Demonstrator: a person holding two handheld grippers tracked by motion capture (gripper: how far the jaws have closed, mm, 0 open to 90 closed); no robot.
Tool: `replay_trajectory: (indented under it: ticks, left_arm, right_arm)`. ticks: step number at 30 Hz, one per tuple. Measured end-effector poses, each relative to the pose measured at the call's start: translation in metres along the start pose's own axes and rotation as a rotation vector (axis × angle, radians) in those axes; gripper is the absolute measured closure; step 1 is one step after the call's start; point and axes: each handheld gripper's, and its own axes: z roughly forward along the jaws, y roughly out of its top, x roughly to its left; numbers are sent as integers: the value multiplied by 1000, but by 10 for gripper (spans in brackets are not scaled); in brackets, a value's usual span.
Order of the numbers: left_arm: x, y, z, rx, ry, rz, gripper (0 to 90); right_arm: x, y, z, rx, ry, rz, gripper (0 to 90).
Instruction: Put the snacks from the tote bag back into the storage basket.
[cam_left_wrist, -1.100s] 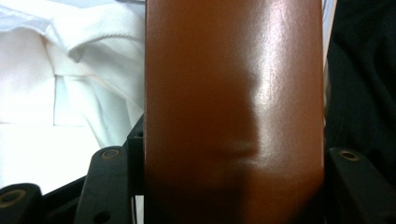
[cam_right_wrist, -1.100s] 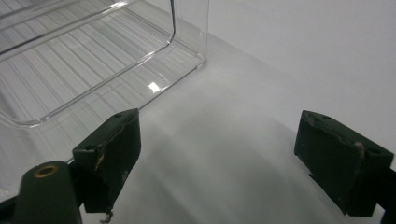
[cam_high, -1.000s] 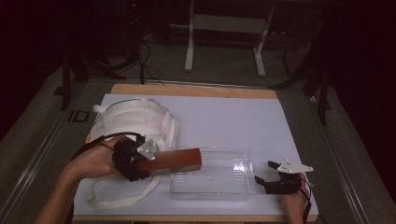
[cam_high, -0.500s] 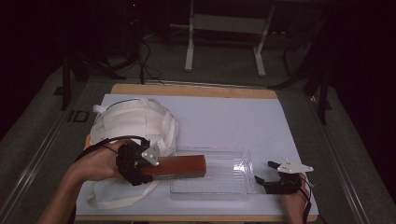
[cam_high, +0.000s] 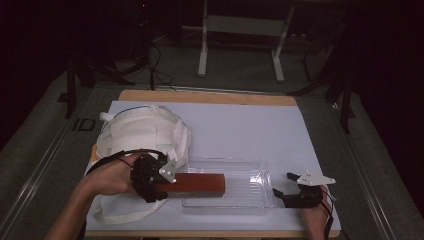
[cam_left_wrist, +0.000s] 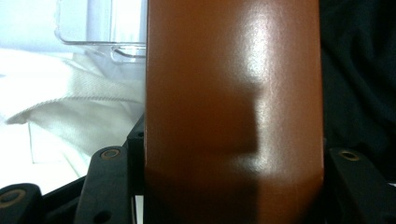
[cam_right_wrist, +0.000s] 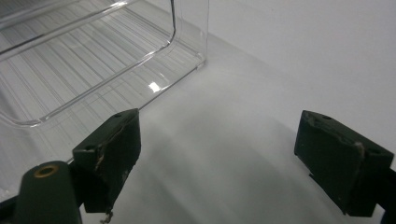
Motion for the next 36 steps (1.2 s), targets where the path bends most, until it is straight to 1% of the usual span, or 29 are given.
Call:
replay_trajectory:
  ticks: [8, 11, 15, 19, 21, 22, 23, 28, 31, 33, 36]
  left_arm:
    - [0, 8, 4, 9, -13, 18, 435]
    - [0, 14, 7, 7, -18, 31, 436]
    - [0, 21, 9, 6, -16, 39, 436]
    - [1, 26, 12, 17, -15, 48, 435]
    - [1, 28, 13, 19, -19, 52, 435]
    - [0, 32, 15, 17, -28, 62, 435]
    - [0, 33, 15, 19, -31, 67, 435]
    - [0, 36, 18, 28, -37, 67, 436]
    - [0, 36, 19, 28, -37, 73, 435]
    - [0, 37, 20, 23, -39, 68, 435]
    - [0, 39, 20, 24, -43, 75, 434]
  right_arm:
    - [0, 0, 0, 1, 1, 3, 146]
    - [0, 0, 0, 0, 1, 3, 146]
    - [0, 0, 0, 0, 2, 2, 146]
    - [0, 0, 0, -1, 2, 3, 146]
    - [0, 0, 0, -2, 3, 3, 146]
    - [0, 0, 0, -2, 3, 3, 146]
    - [0, 0, 0, -2, 3, 3, 146]
    - [0, 0, 0, -2, 3, 3, 146]
    - [0, 0, 0, -2, 3, 3, 146]
    - [0, 0, 0, -1, 3, 3, 147]
    - [0, 0, 0, -1, 2, 1, 146]
